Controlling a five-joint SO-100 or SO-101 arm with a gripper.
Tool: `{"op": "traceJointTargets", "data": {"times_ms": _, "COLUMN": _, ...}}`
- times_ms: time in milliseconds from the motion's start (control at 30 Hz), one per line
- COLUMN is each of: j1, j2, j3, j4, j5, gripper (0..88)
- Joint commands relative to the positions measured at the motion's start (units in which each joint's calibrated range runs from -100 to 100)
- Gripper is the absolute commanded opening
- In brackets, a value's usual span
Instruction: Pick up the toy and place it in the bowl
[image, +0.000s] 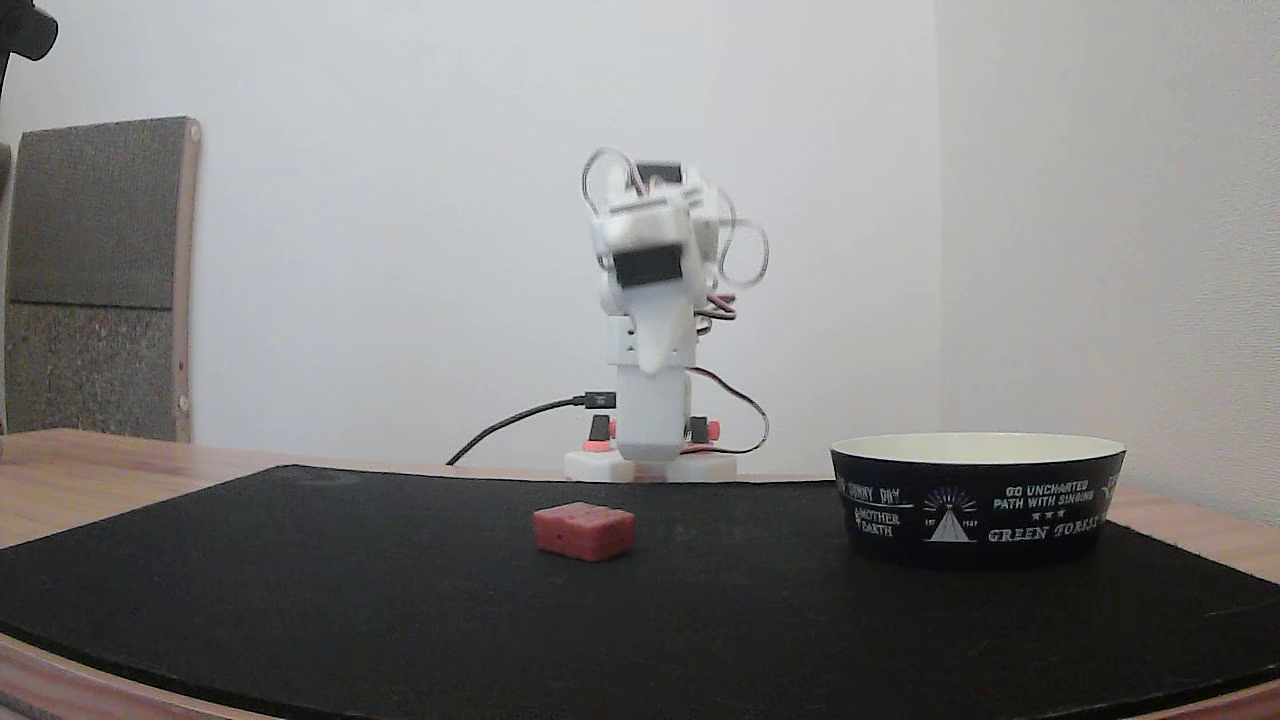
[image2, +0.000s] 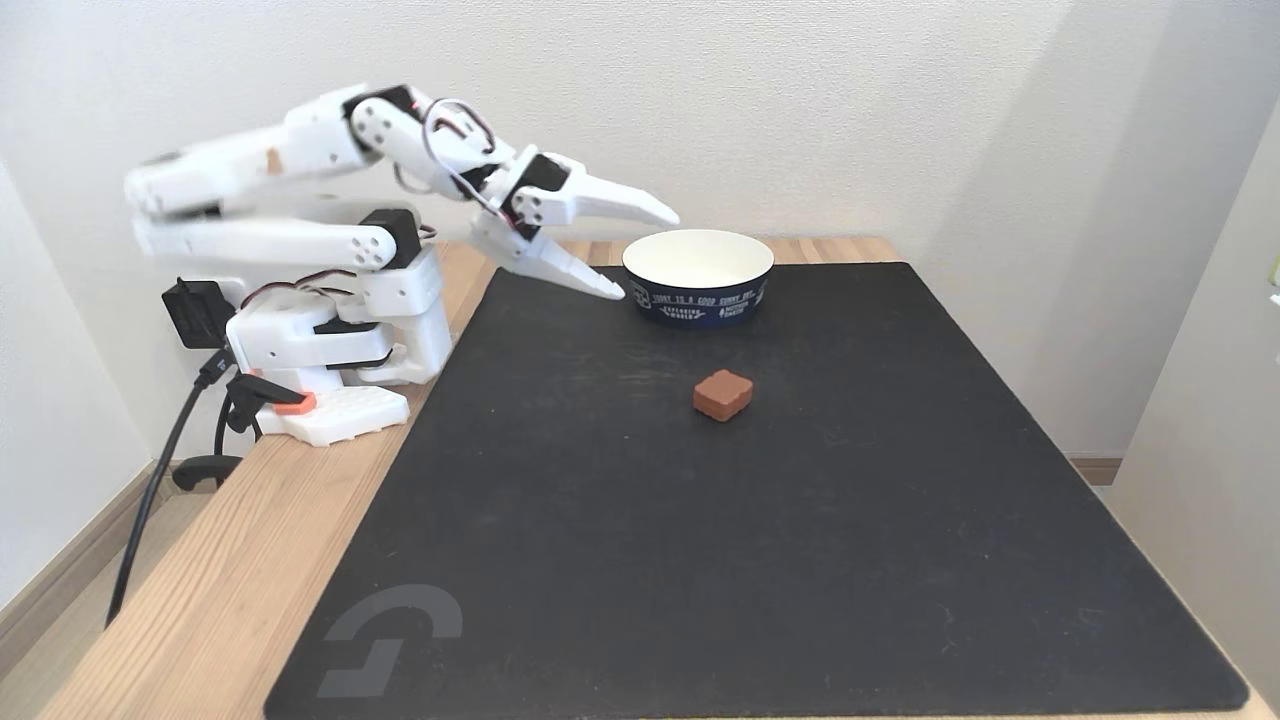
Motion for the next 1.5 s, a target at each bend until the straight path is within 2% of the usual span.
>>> {"op": "traceJointTargets", "data": {"times_ms": 0, "j1": 0.4, "j2": 25.2, "j3": -16.0, "j4": -5.8, "j5": -4.0, "gripper": 37.0}}
{"op": "traceJointTargets", "data": {"times_ms": 167, "j1": 2.2, "j2": 53.9, "j3": -35.8, "j4": -5.6, "j5": -8.7, "gripper": 37.0}}
{"op": "traceJointTargets", "data": {"times_ms": 267, "j1": 4.8, "j2": 67.4, "j3": -48.9, "j4": -1.4, "j5": -11.8, "gripper": 37.0}}
{"op": "traceJointTargets", "data": {"times_ms": 433, "j1": 5.3, "j2": 78.9, "j3": -64.7, "j4": 7.0, "j5": -13.1, "gripper": 37.0}}
{"op": "traceJointTargets", "data": {"times_ms": 600, "j1": 4.9, "j2": 84.6, "j3": -70.5, "j4": 8.4, "j5": -13.2, "gripper": 37.0}}
{"op": "traceJointTargets", "data": {"times_ms": 1033, "j1": -1.7, "j2": 90.6, "j3": -69.9, "j4": 10.4, "j5": -15.0, "gripper": 36.7}}
{"op": "traceJointTargets", "data": {"times_ms": 1467, "j1": 3.4, "j2": 91.8, "j3": -70.0, "j4": 9.7, "j5": -14.8, "gripper": 36.5}}
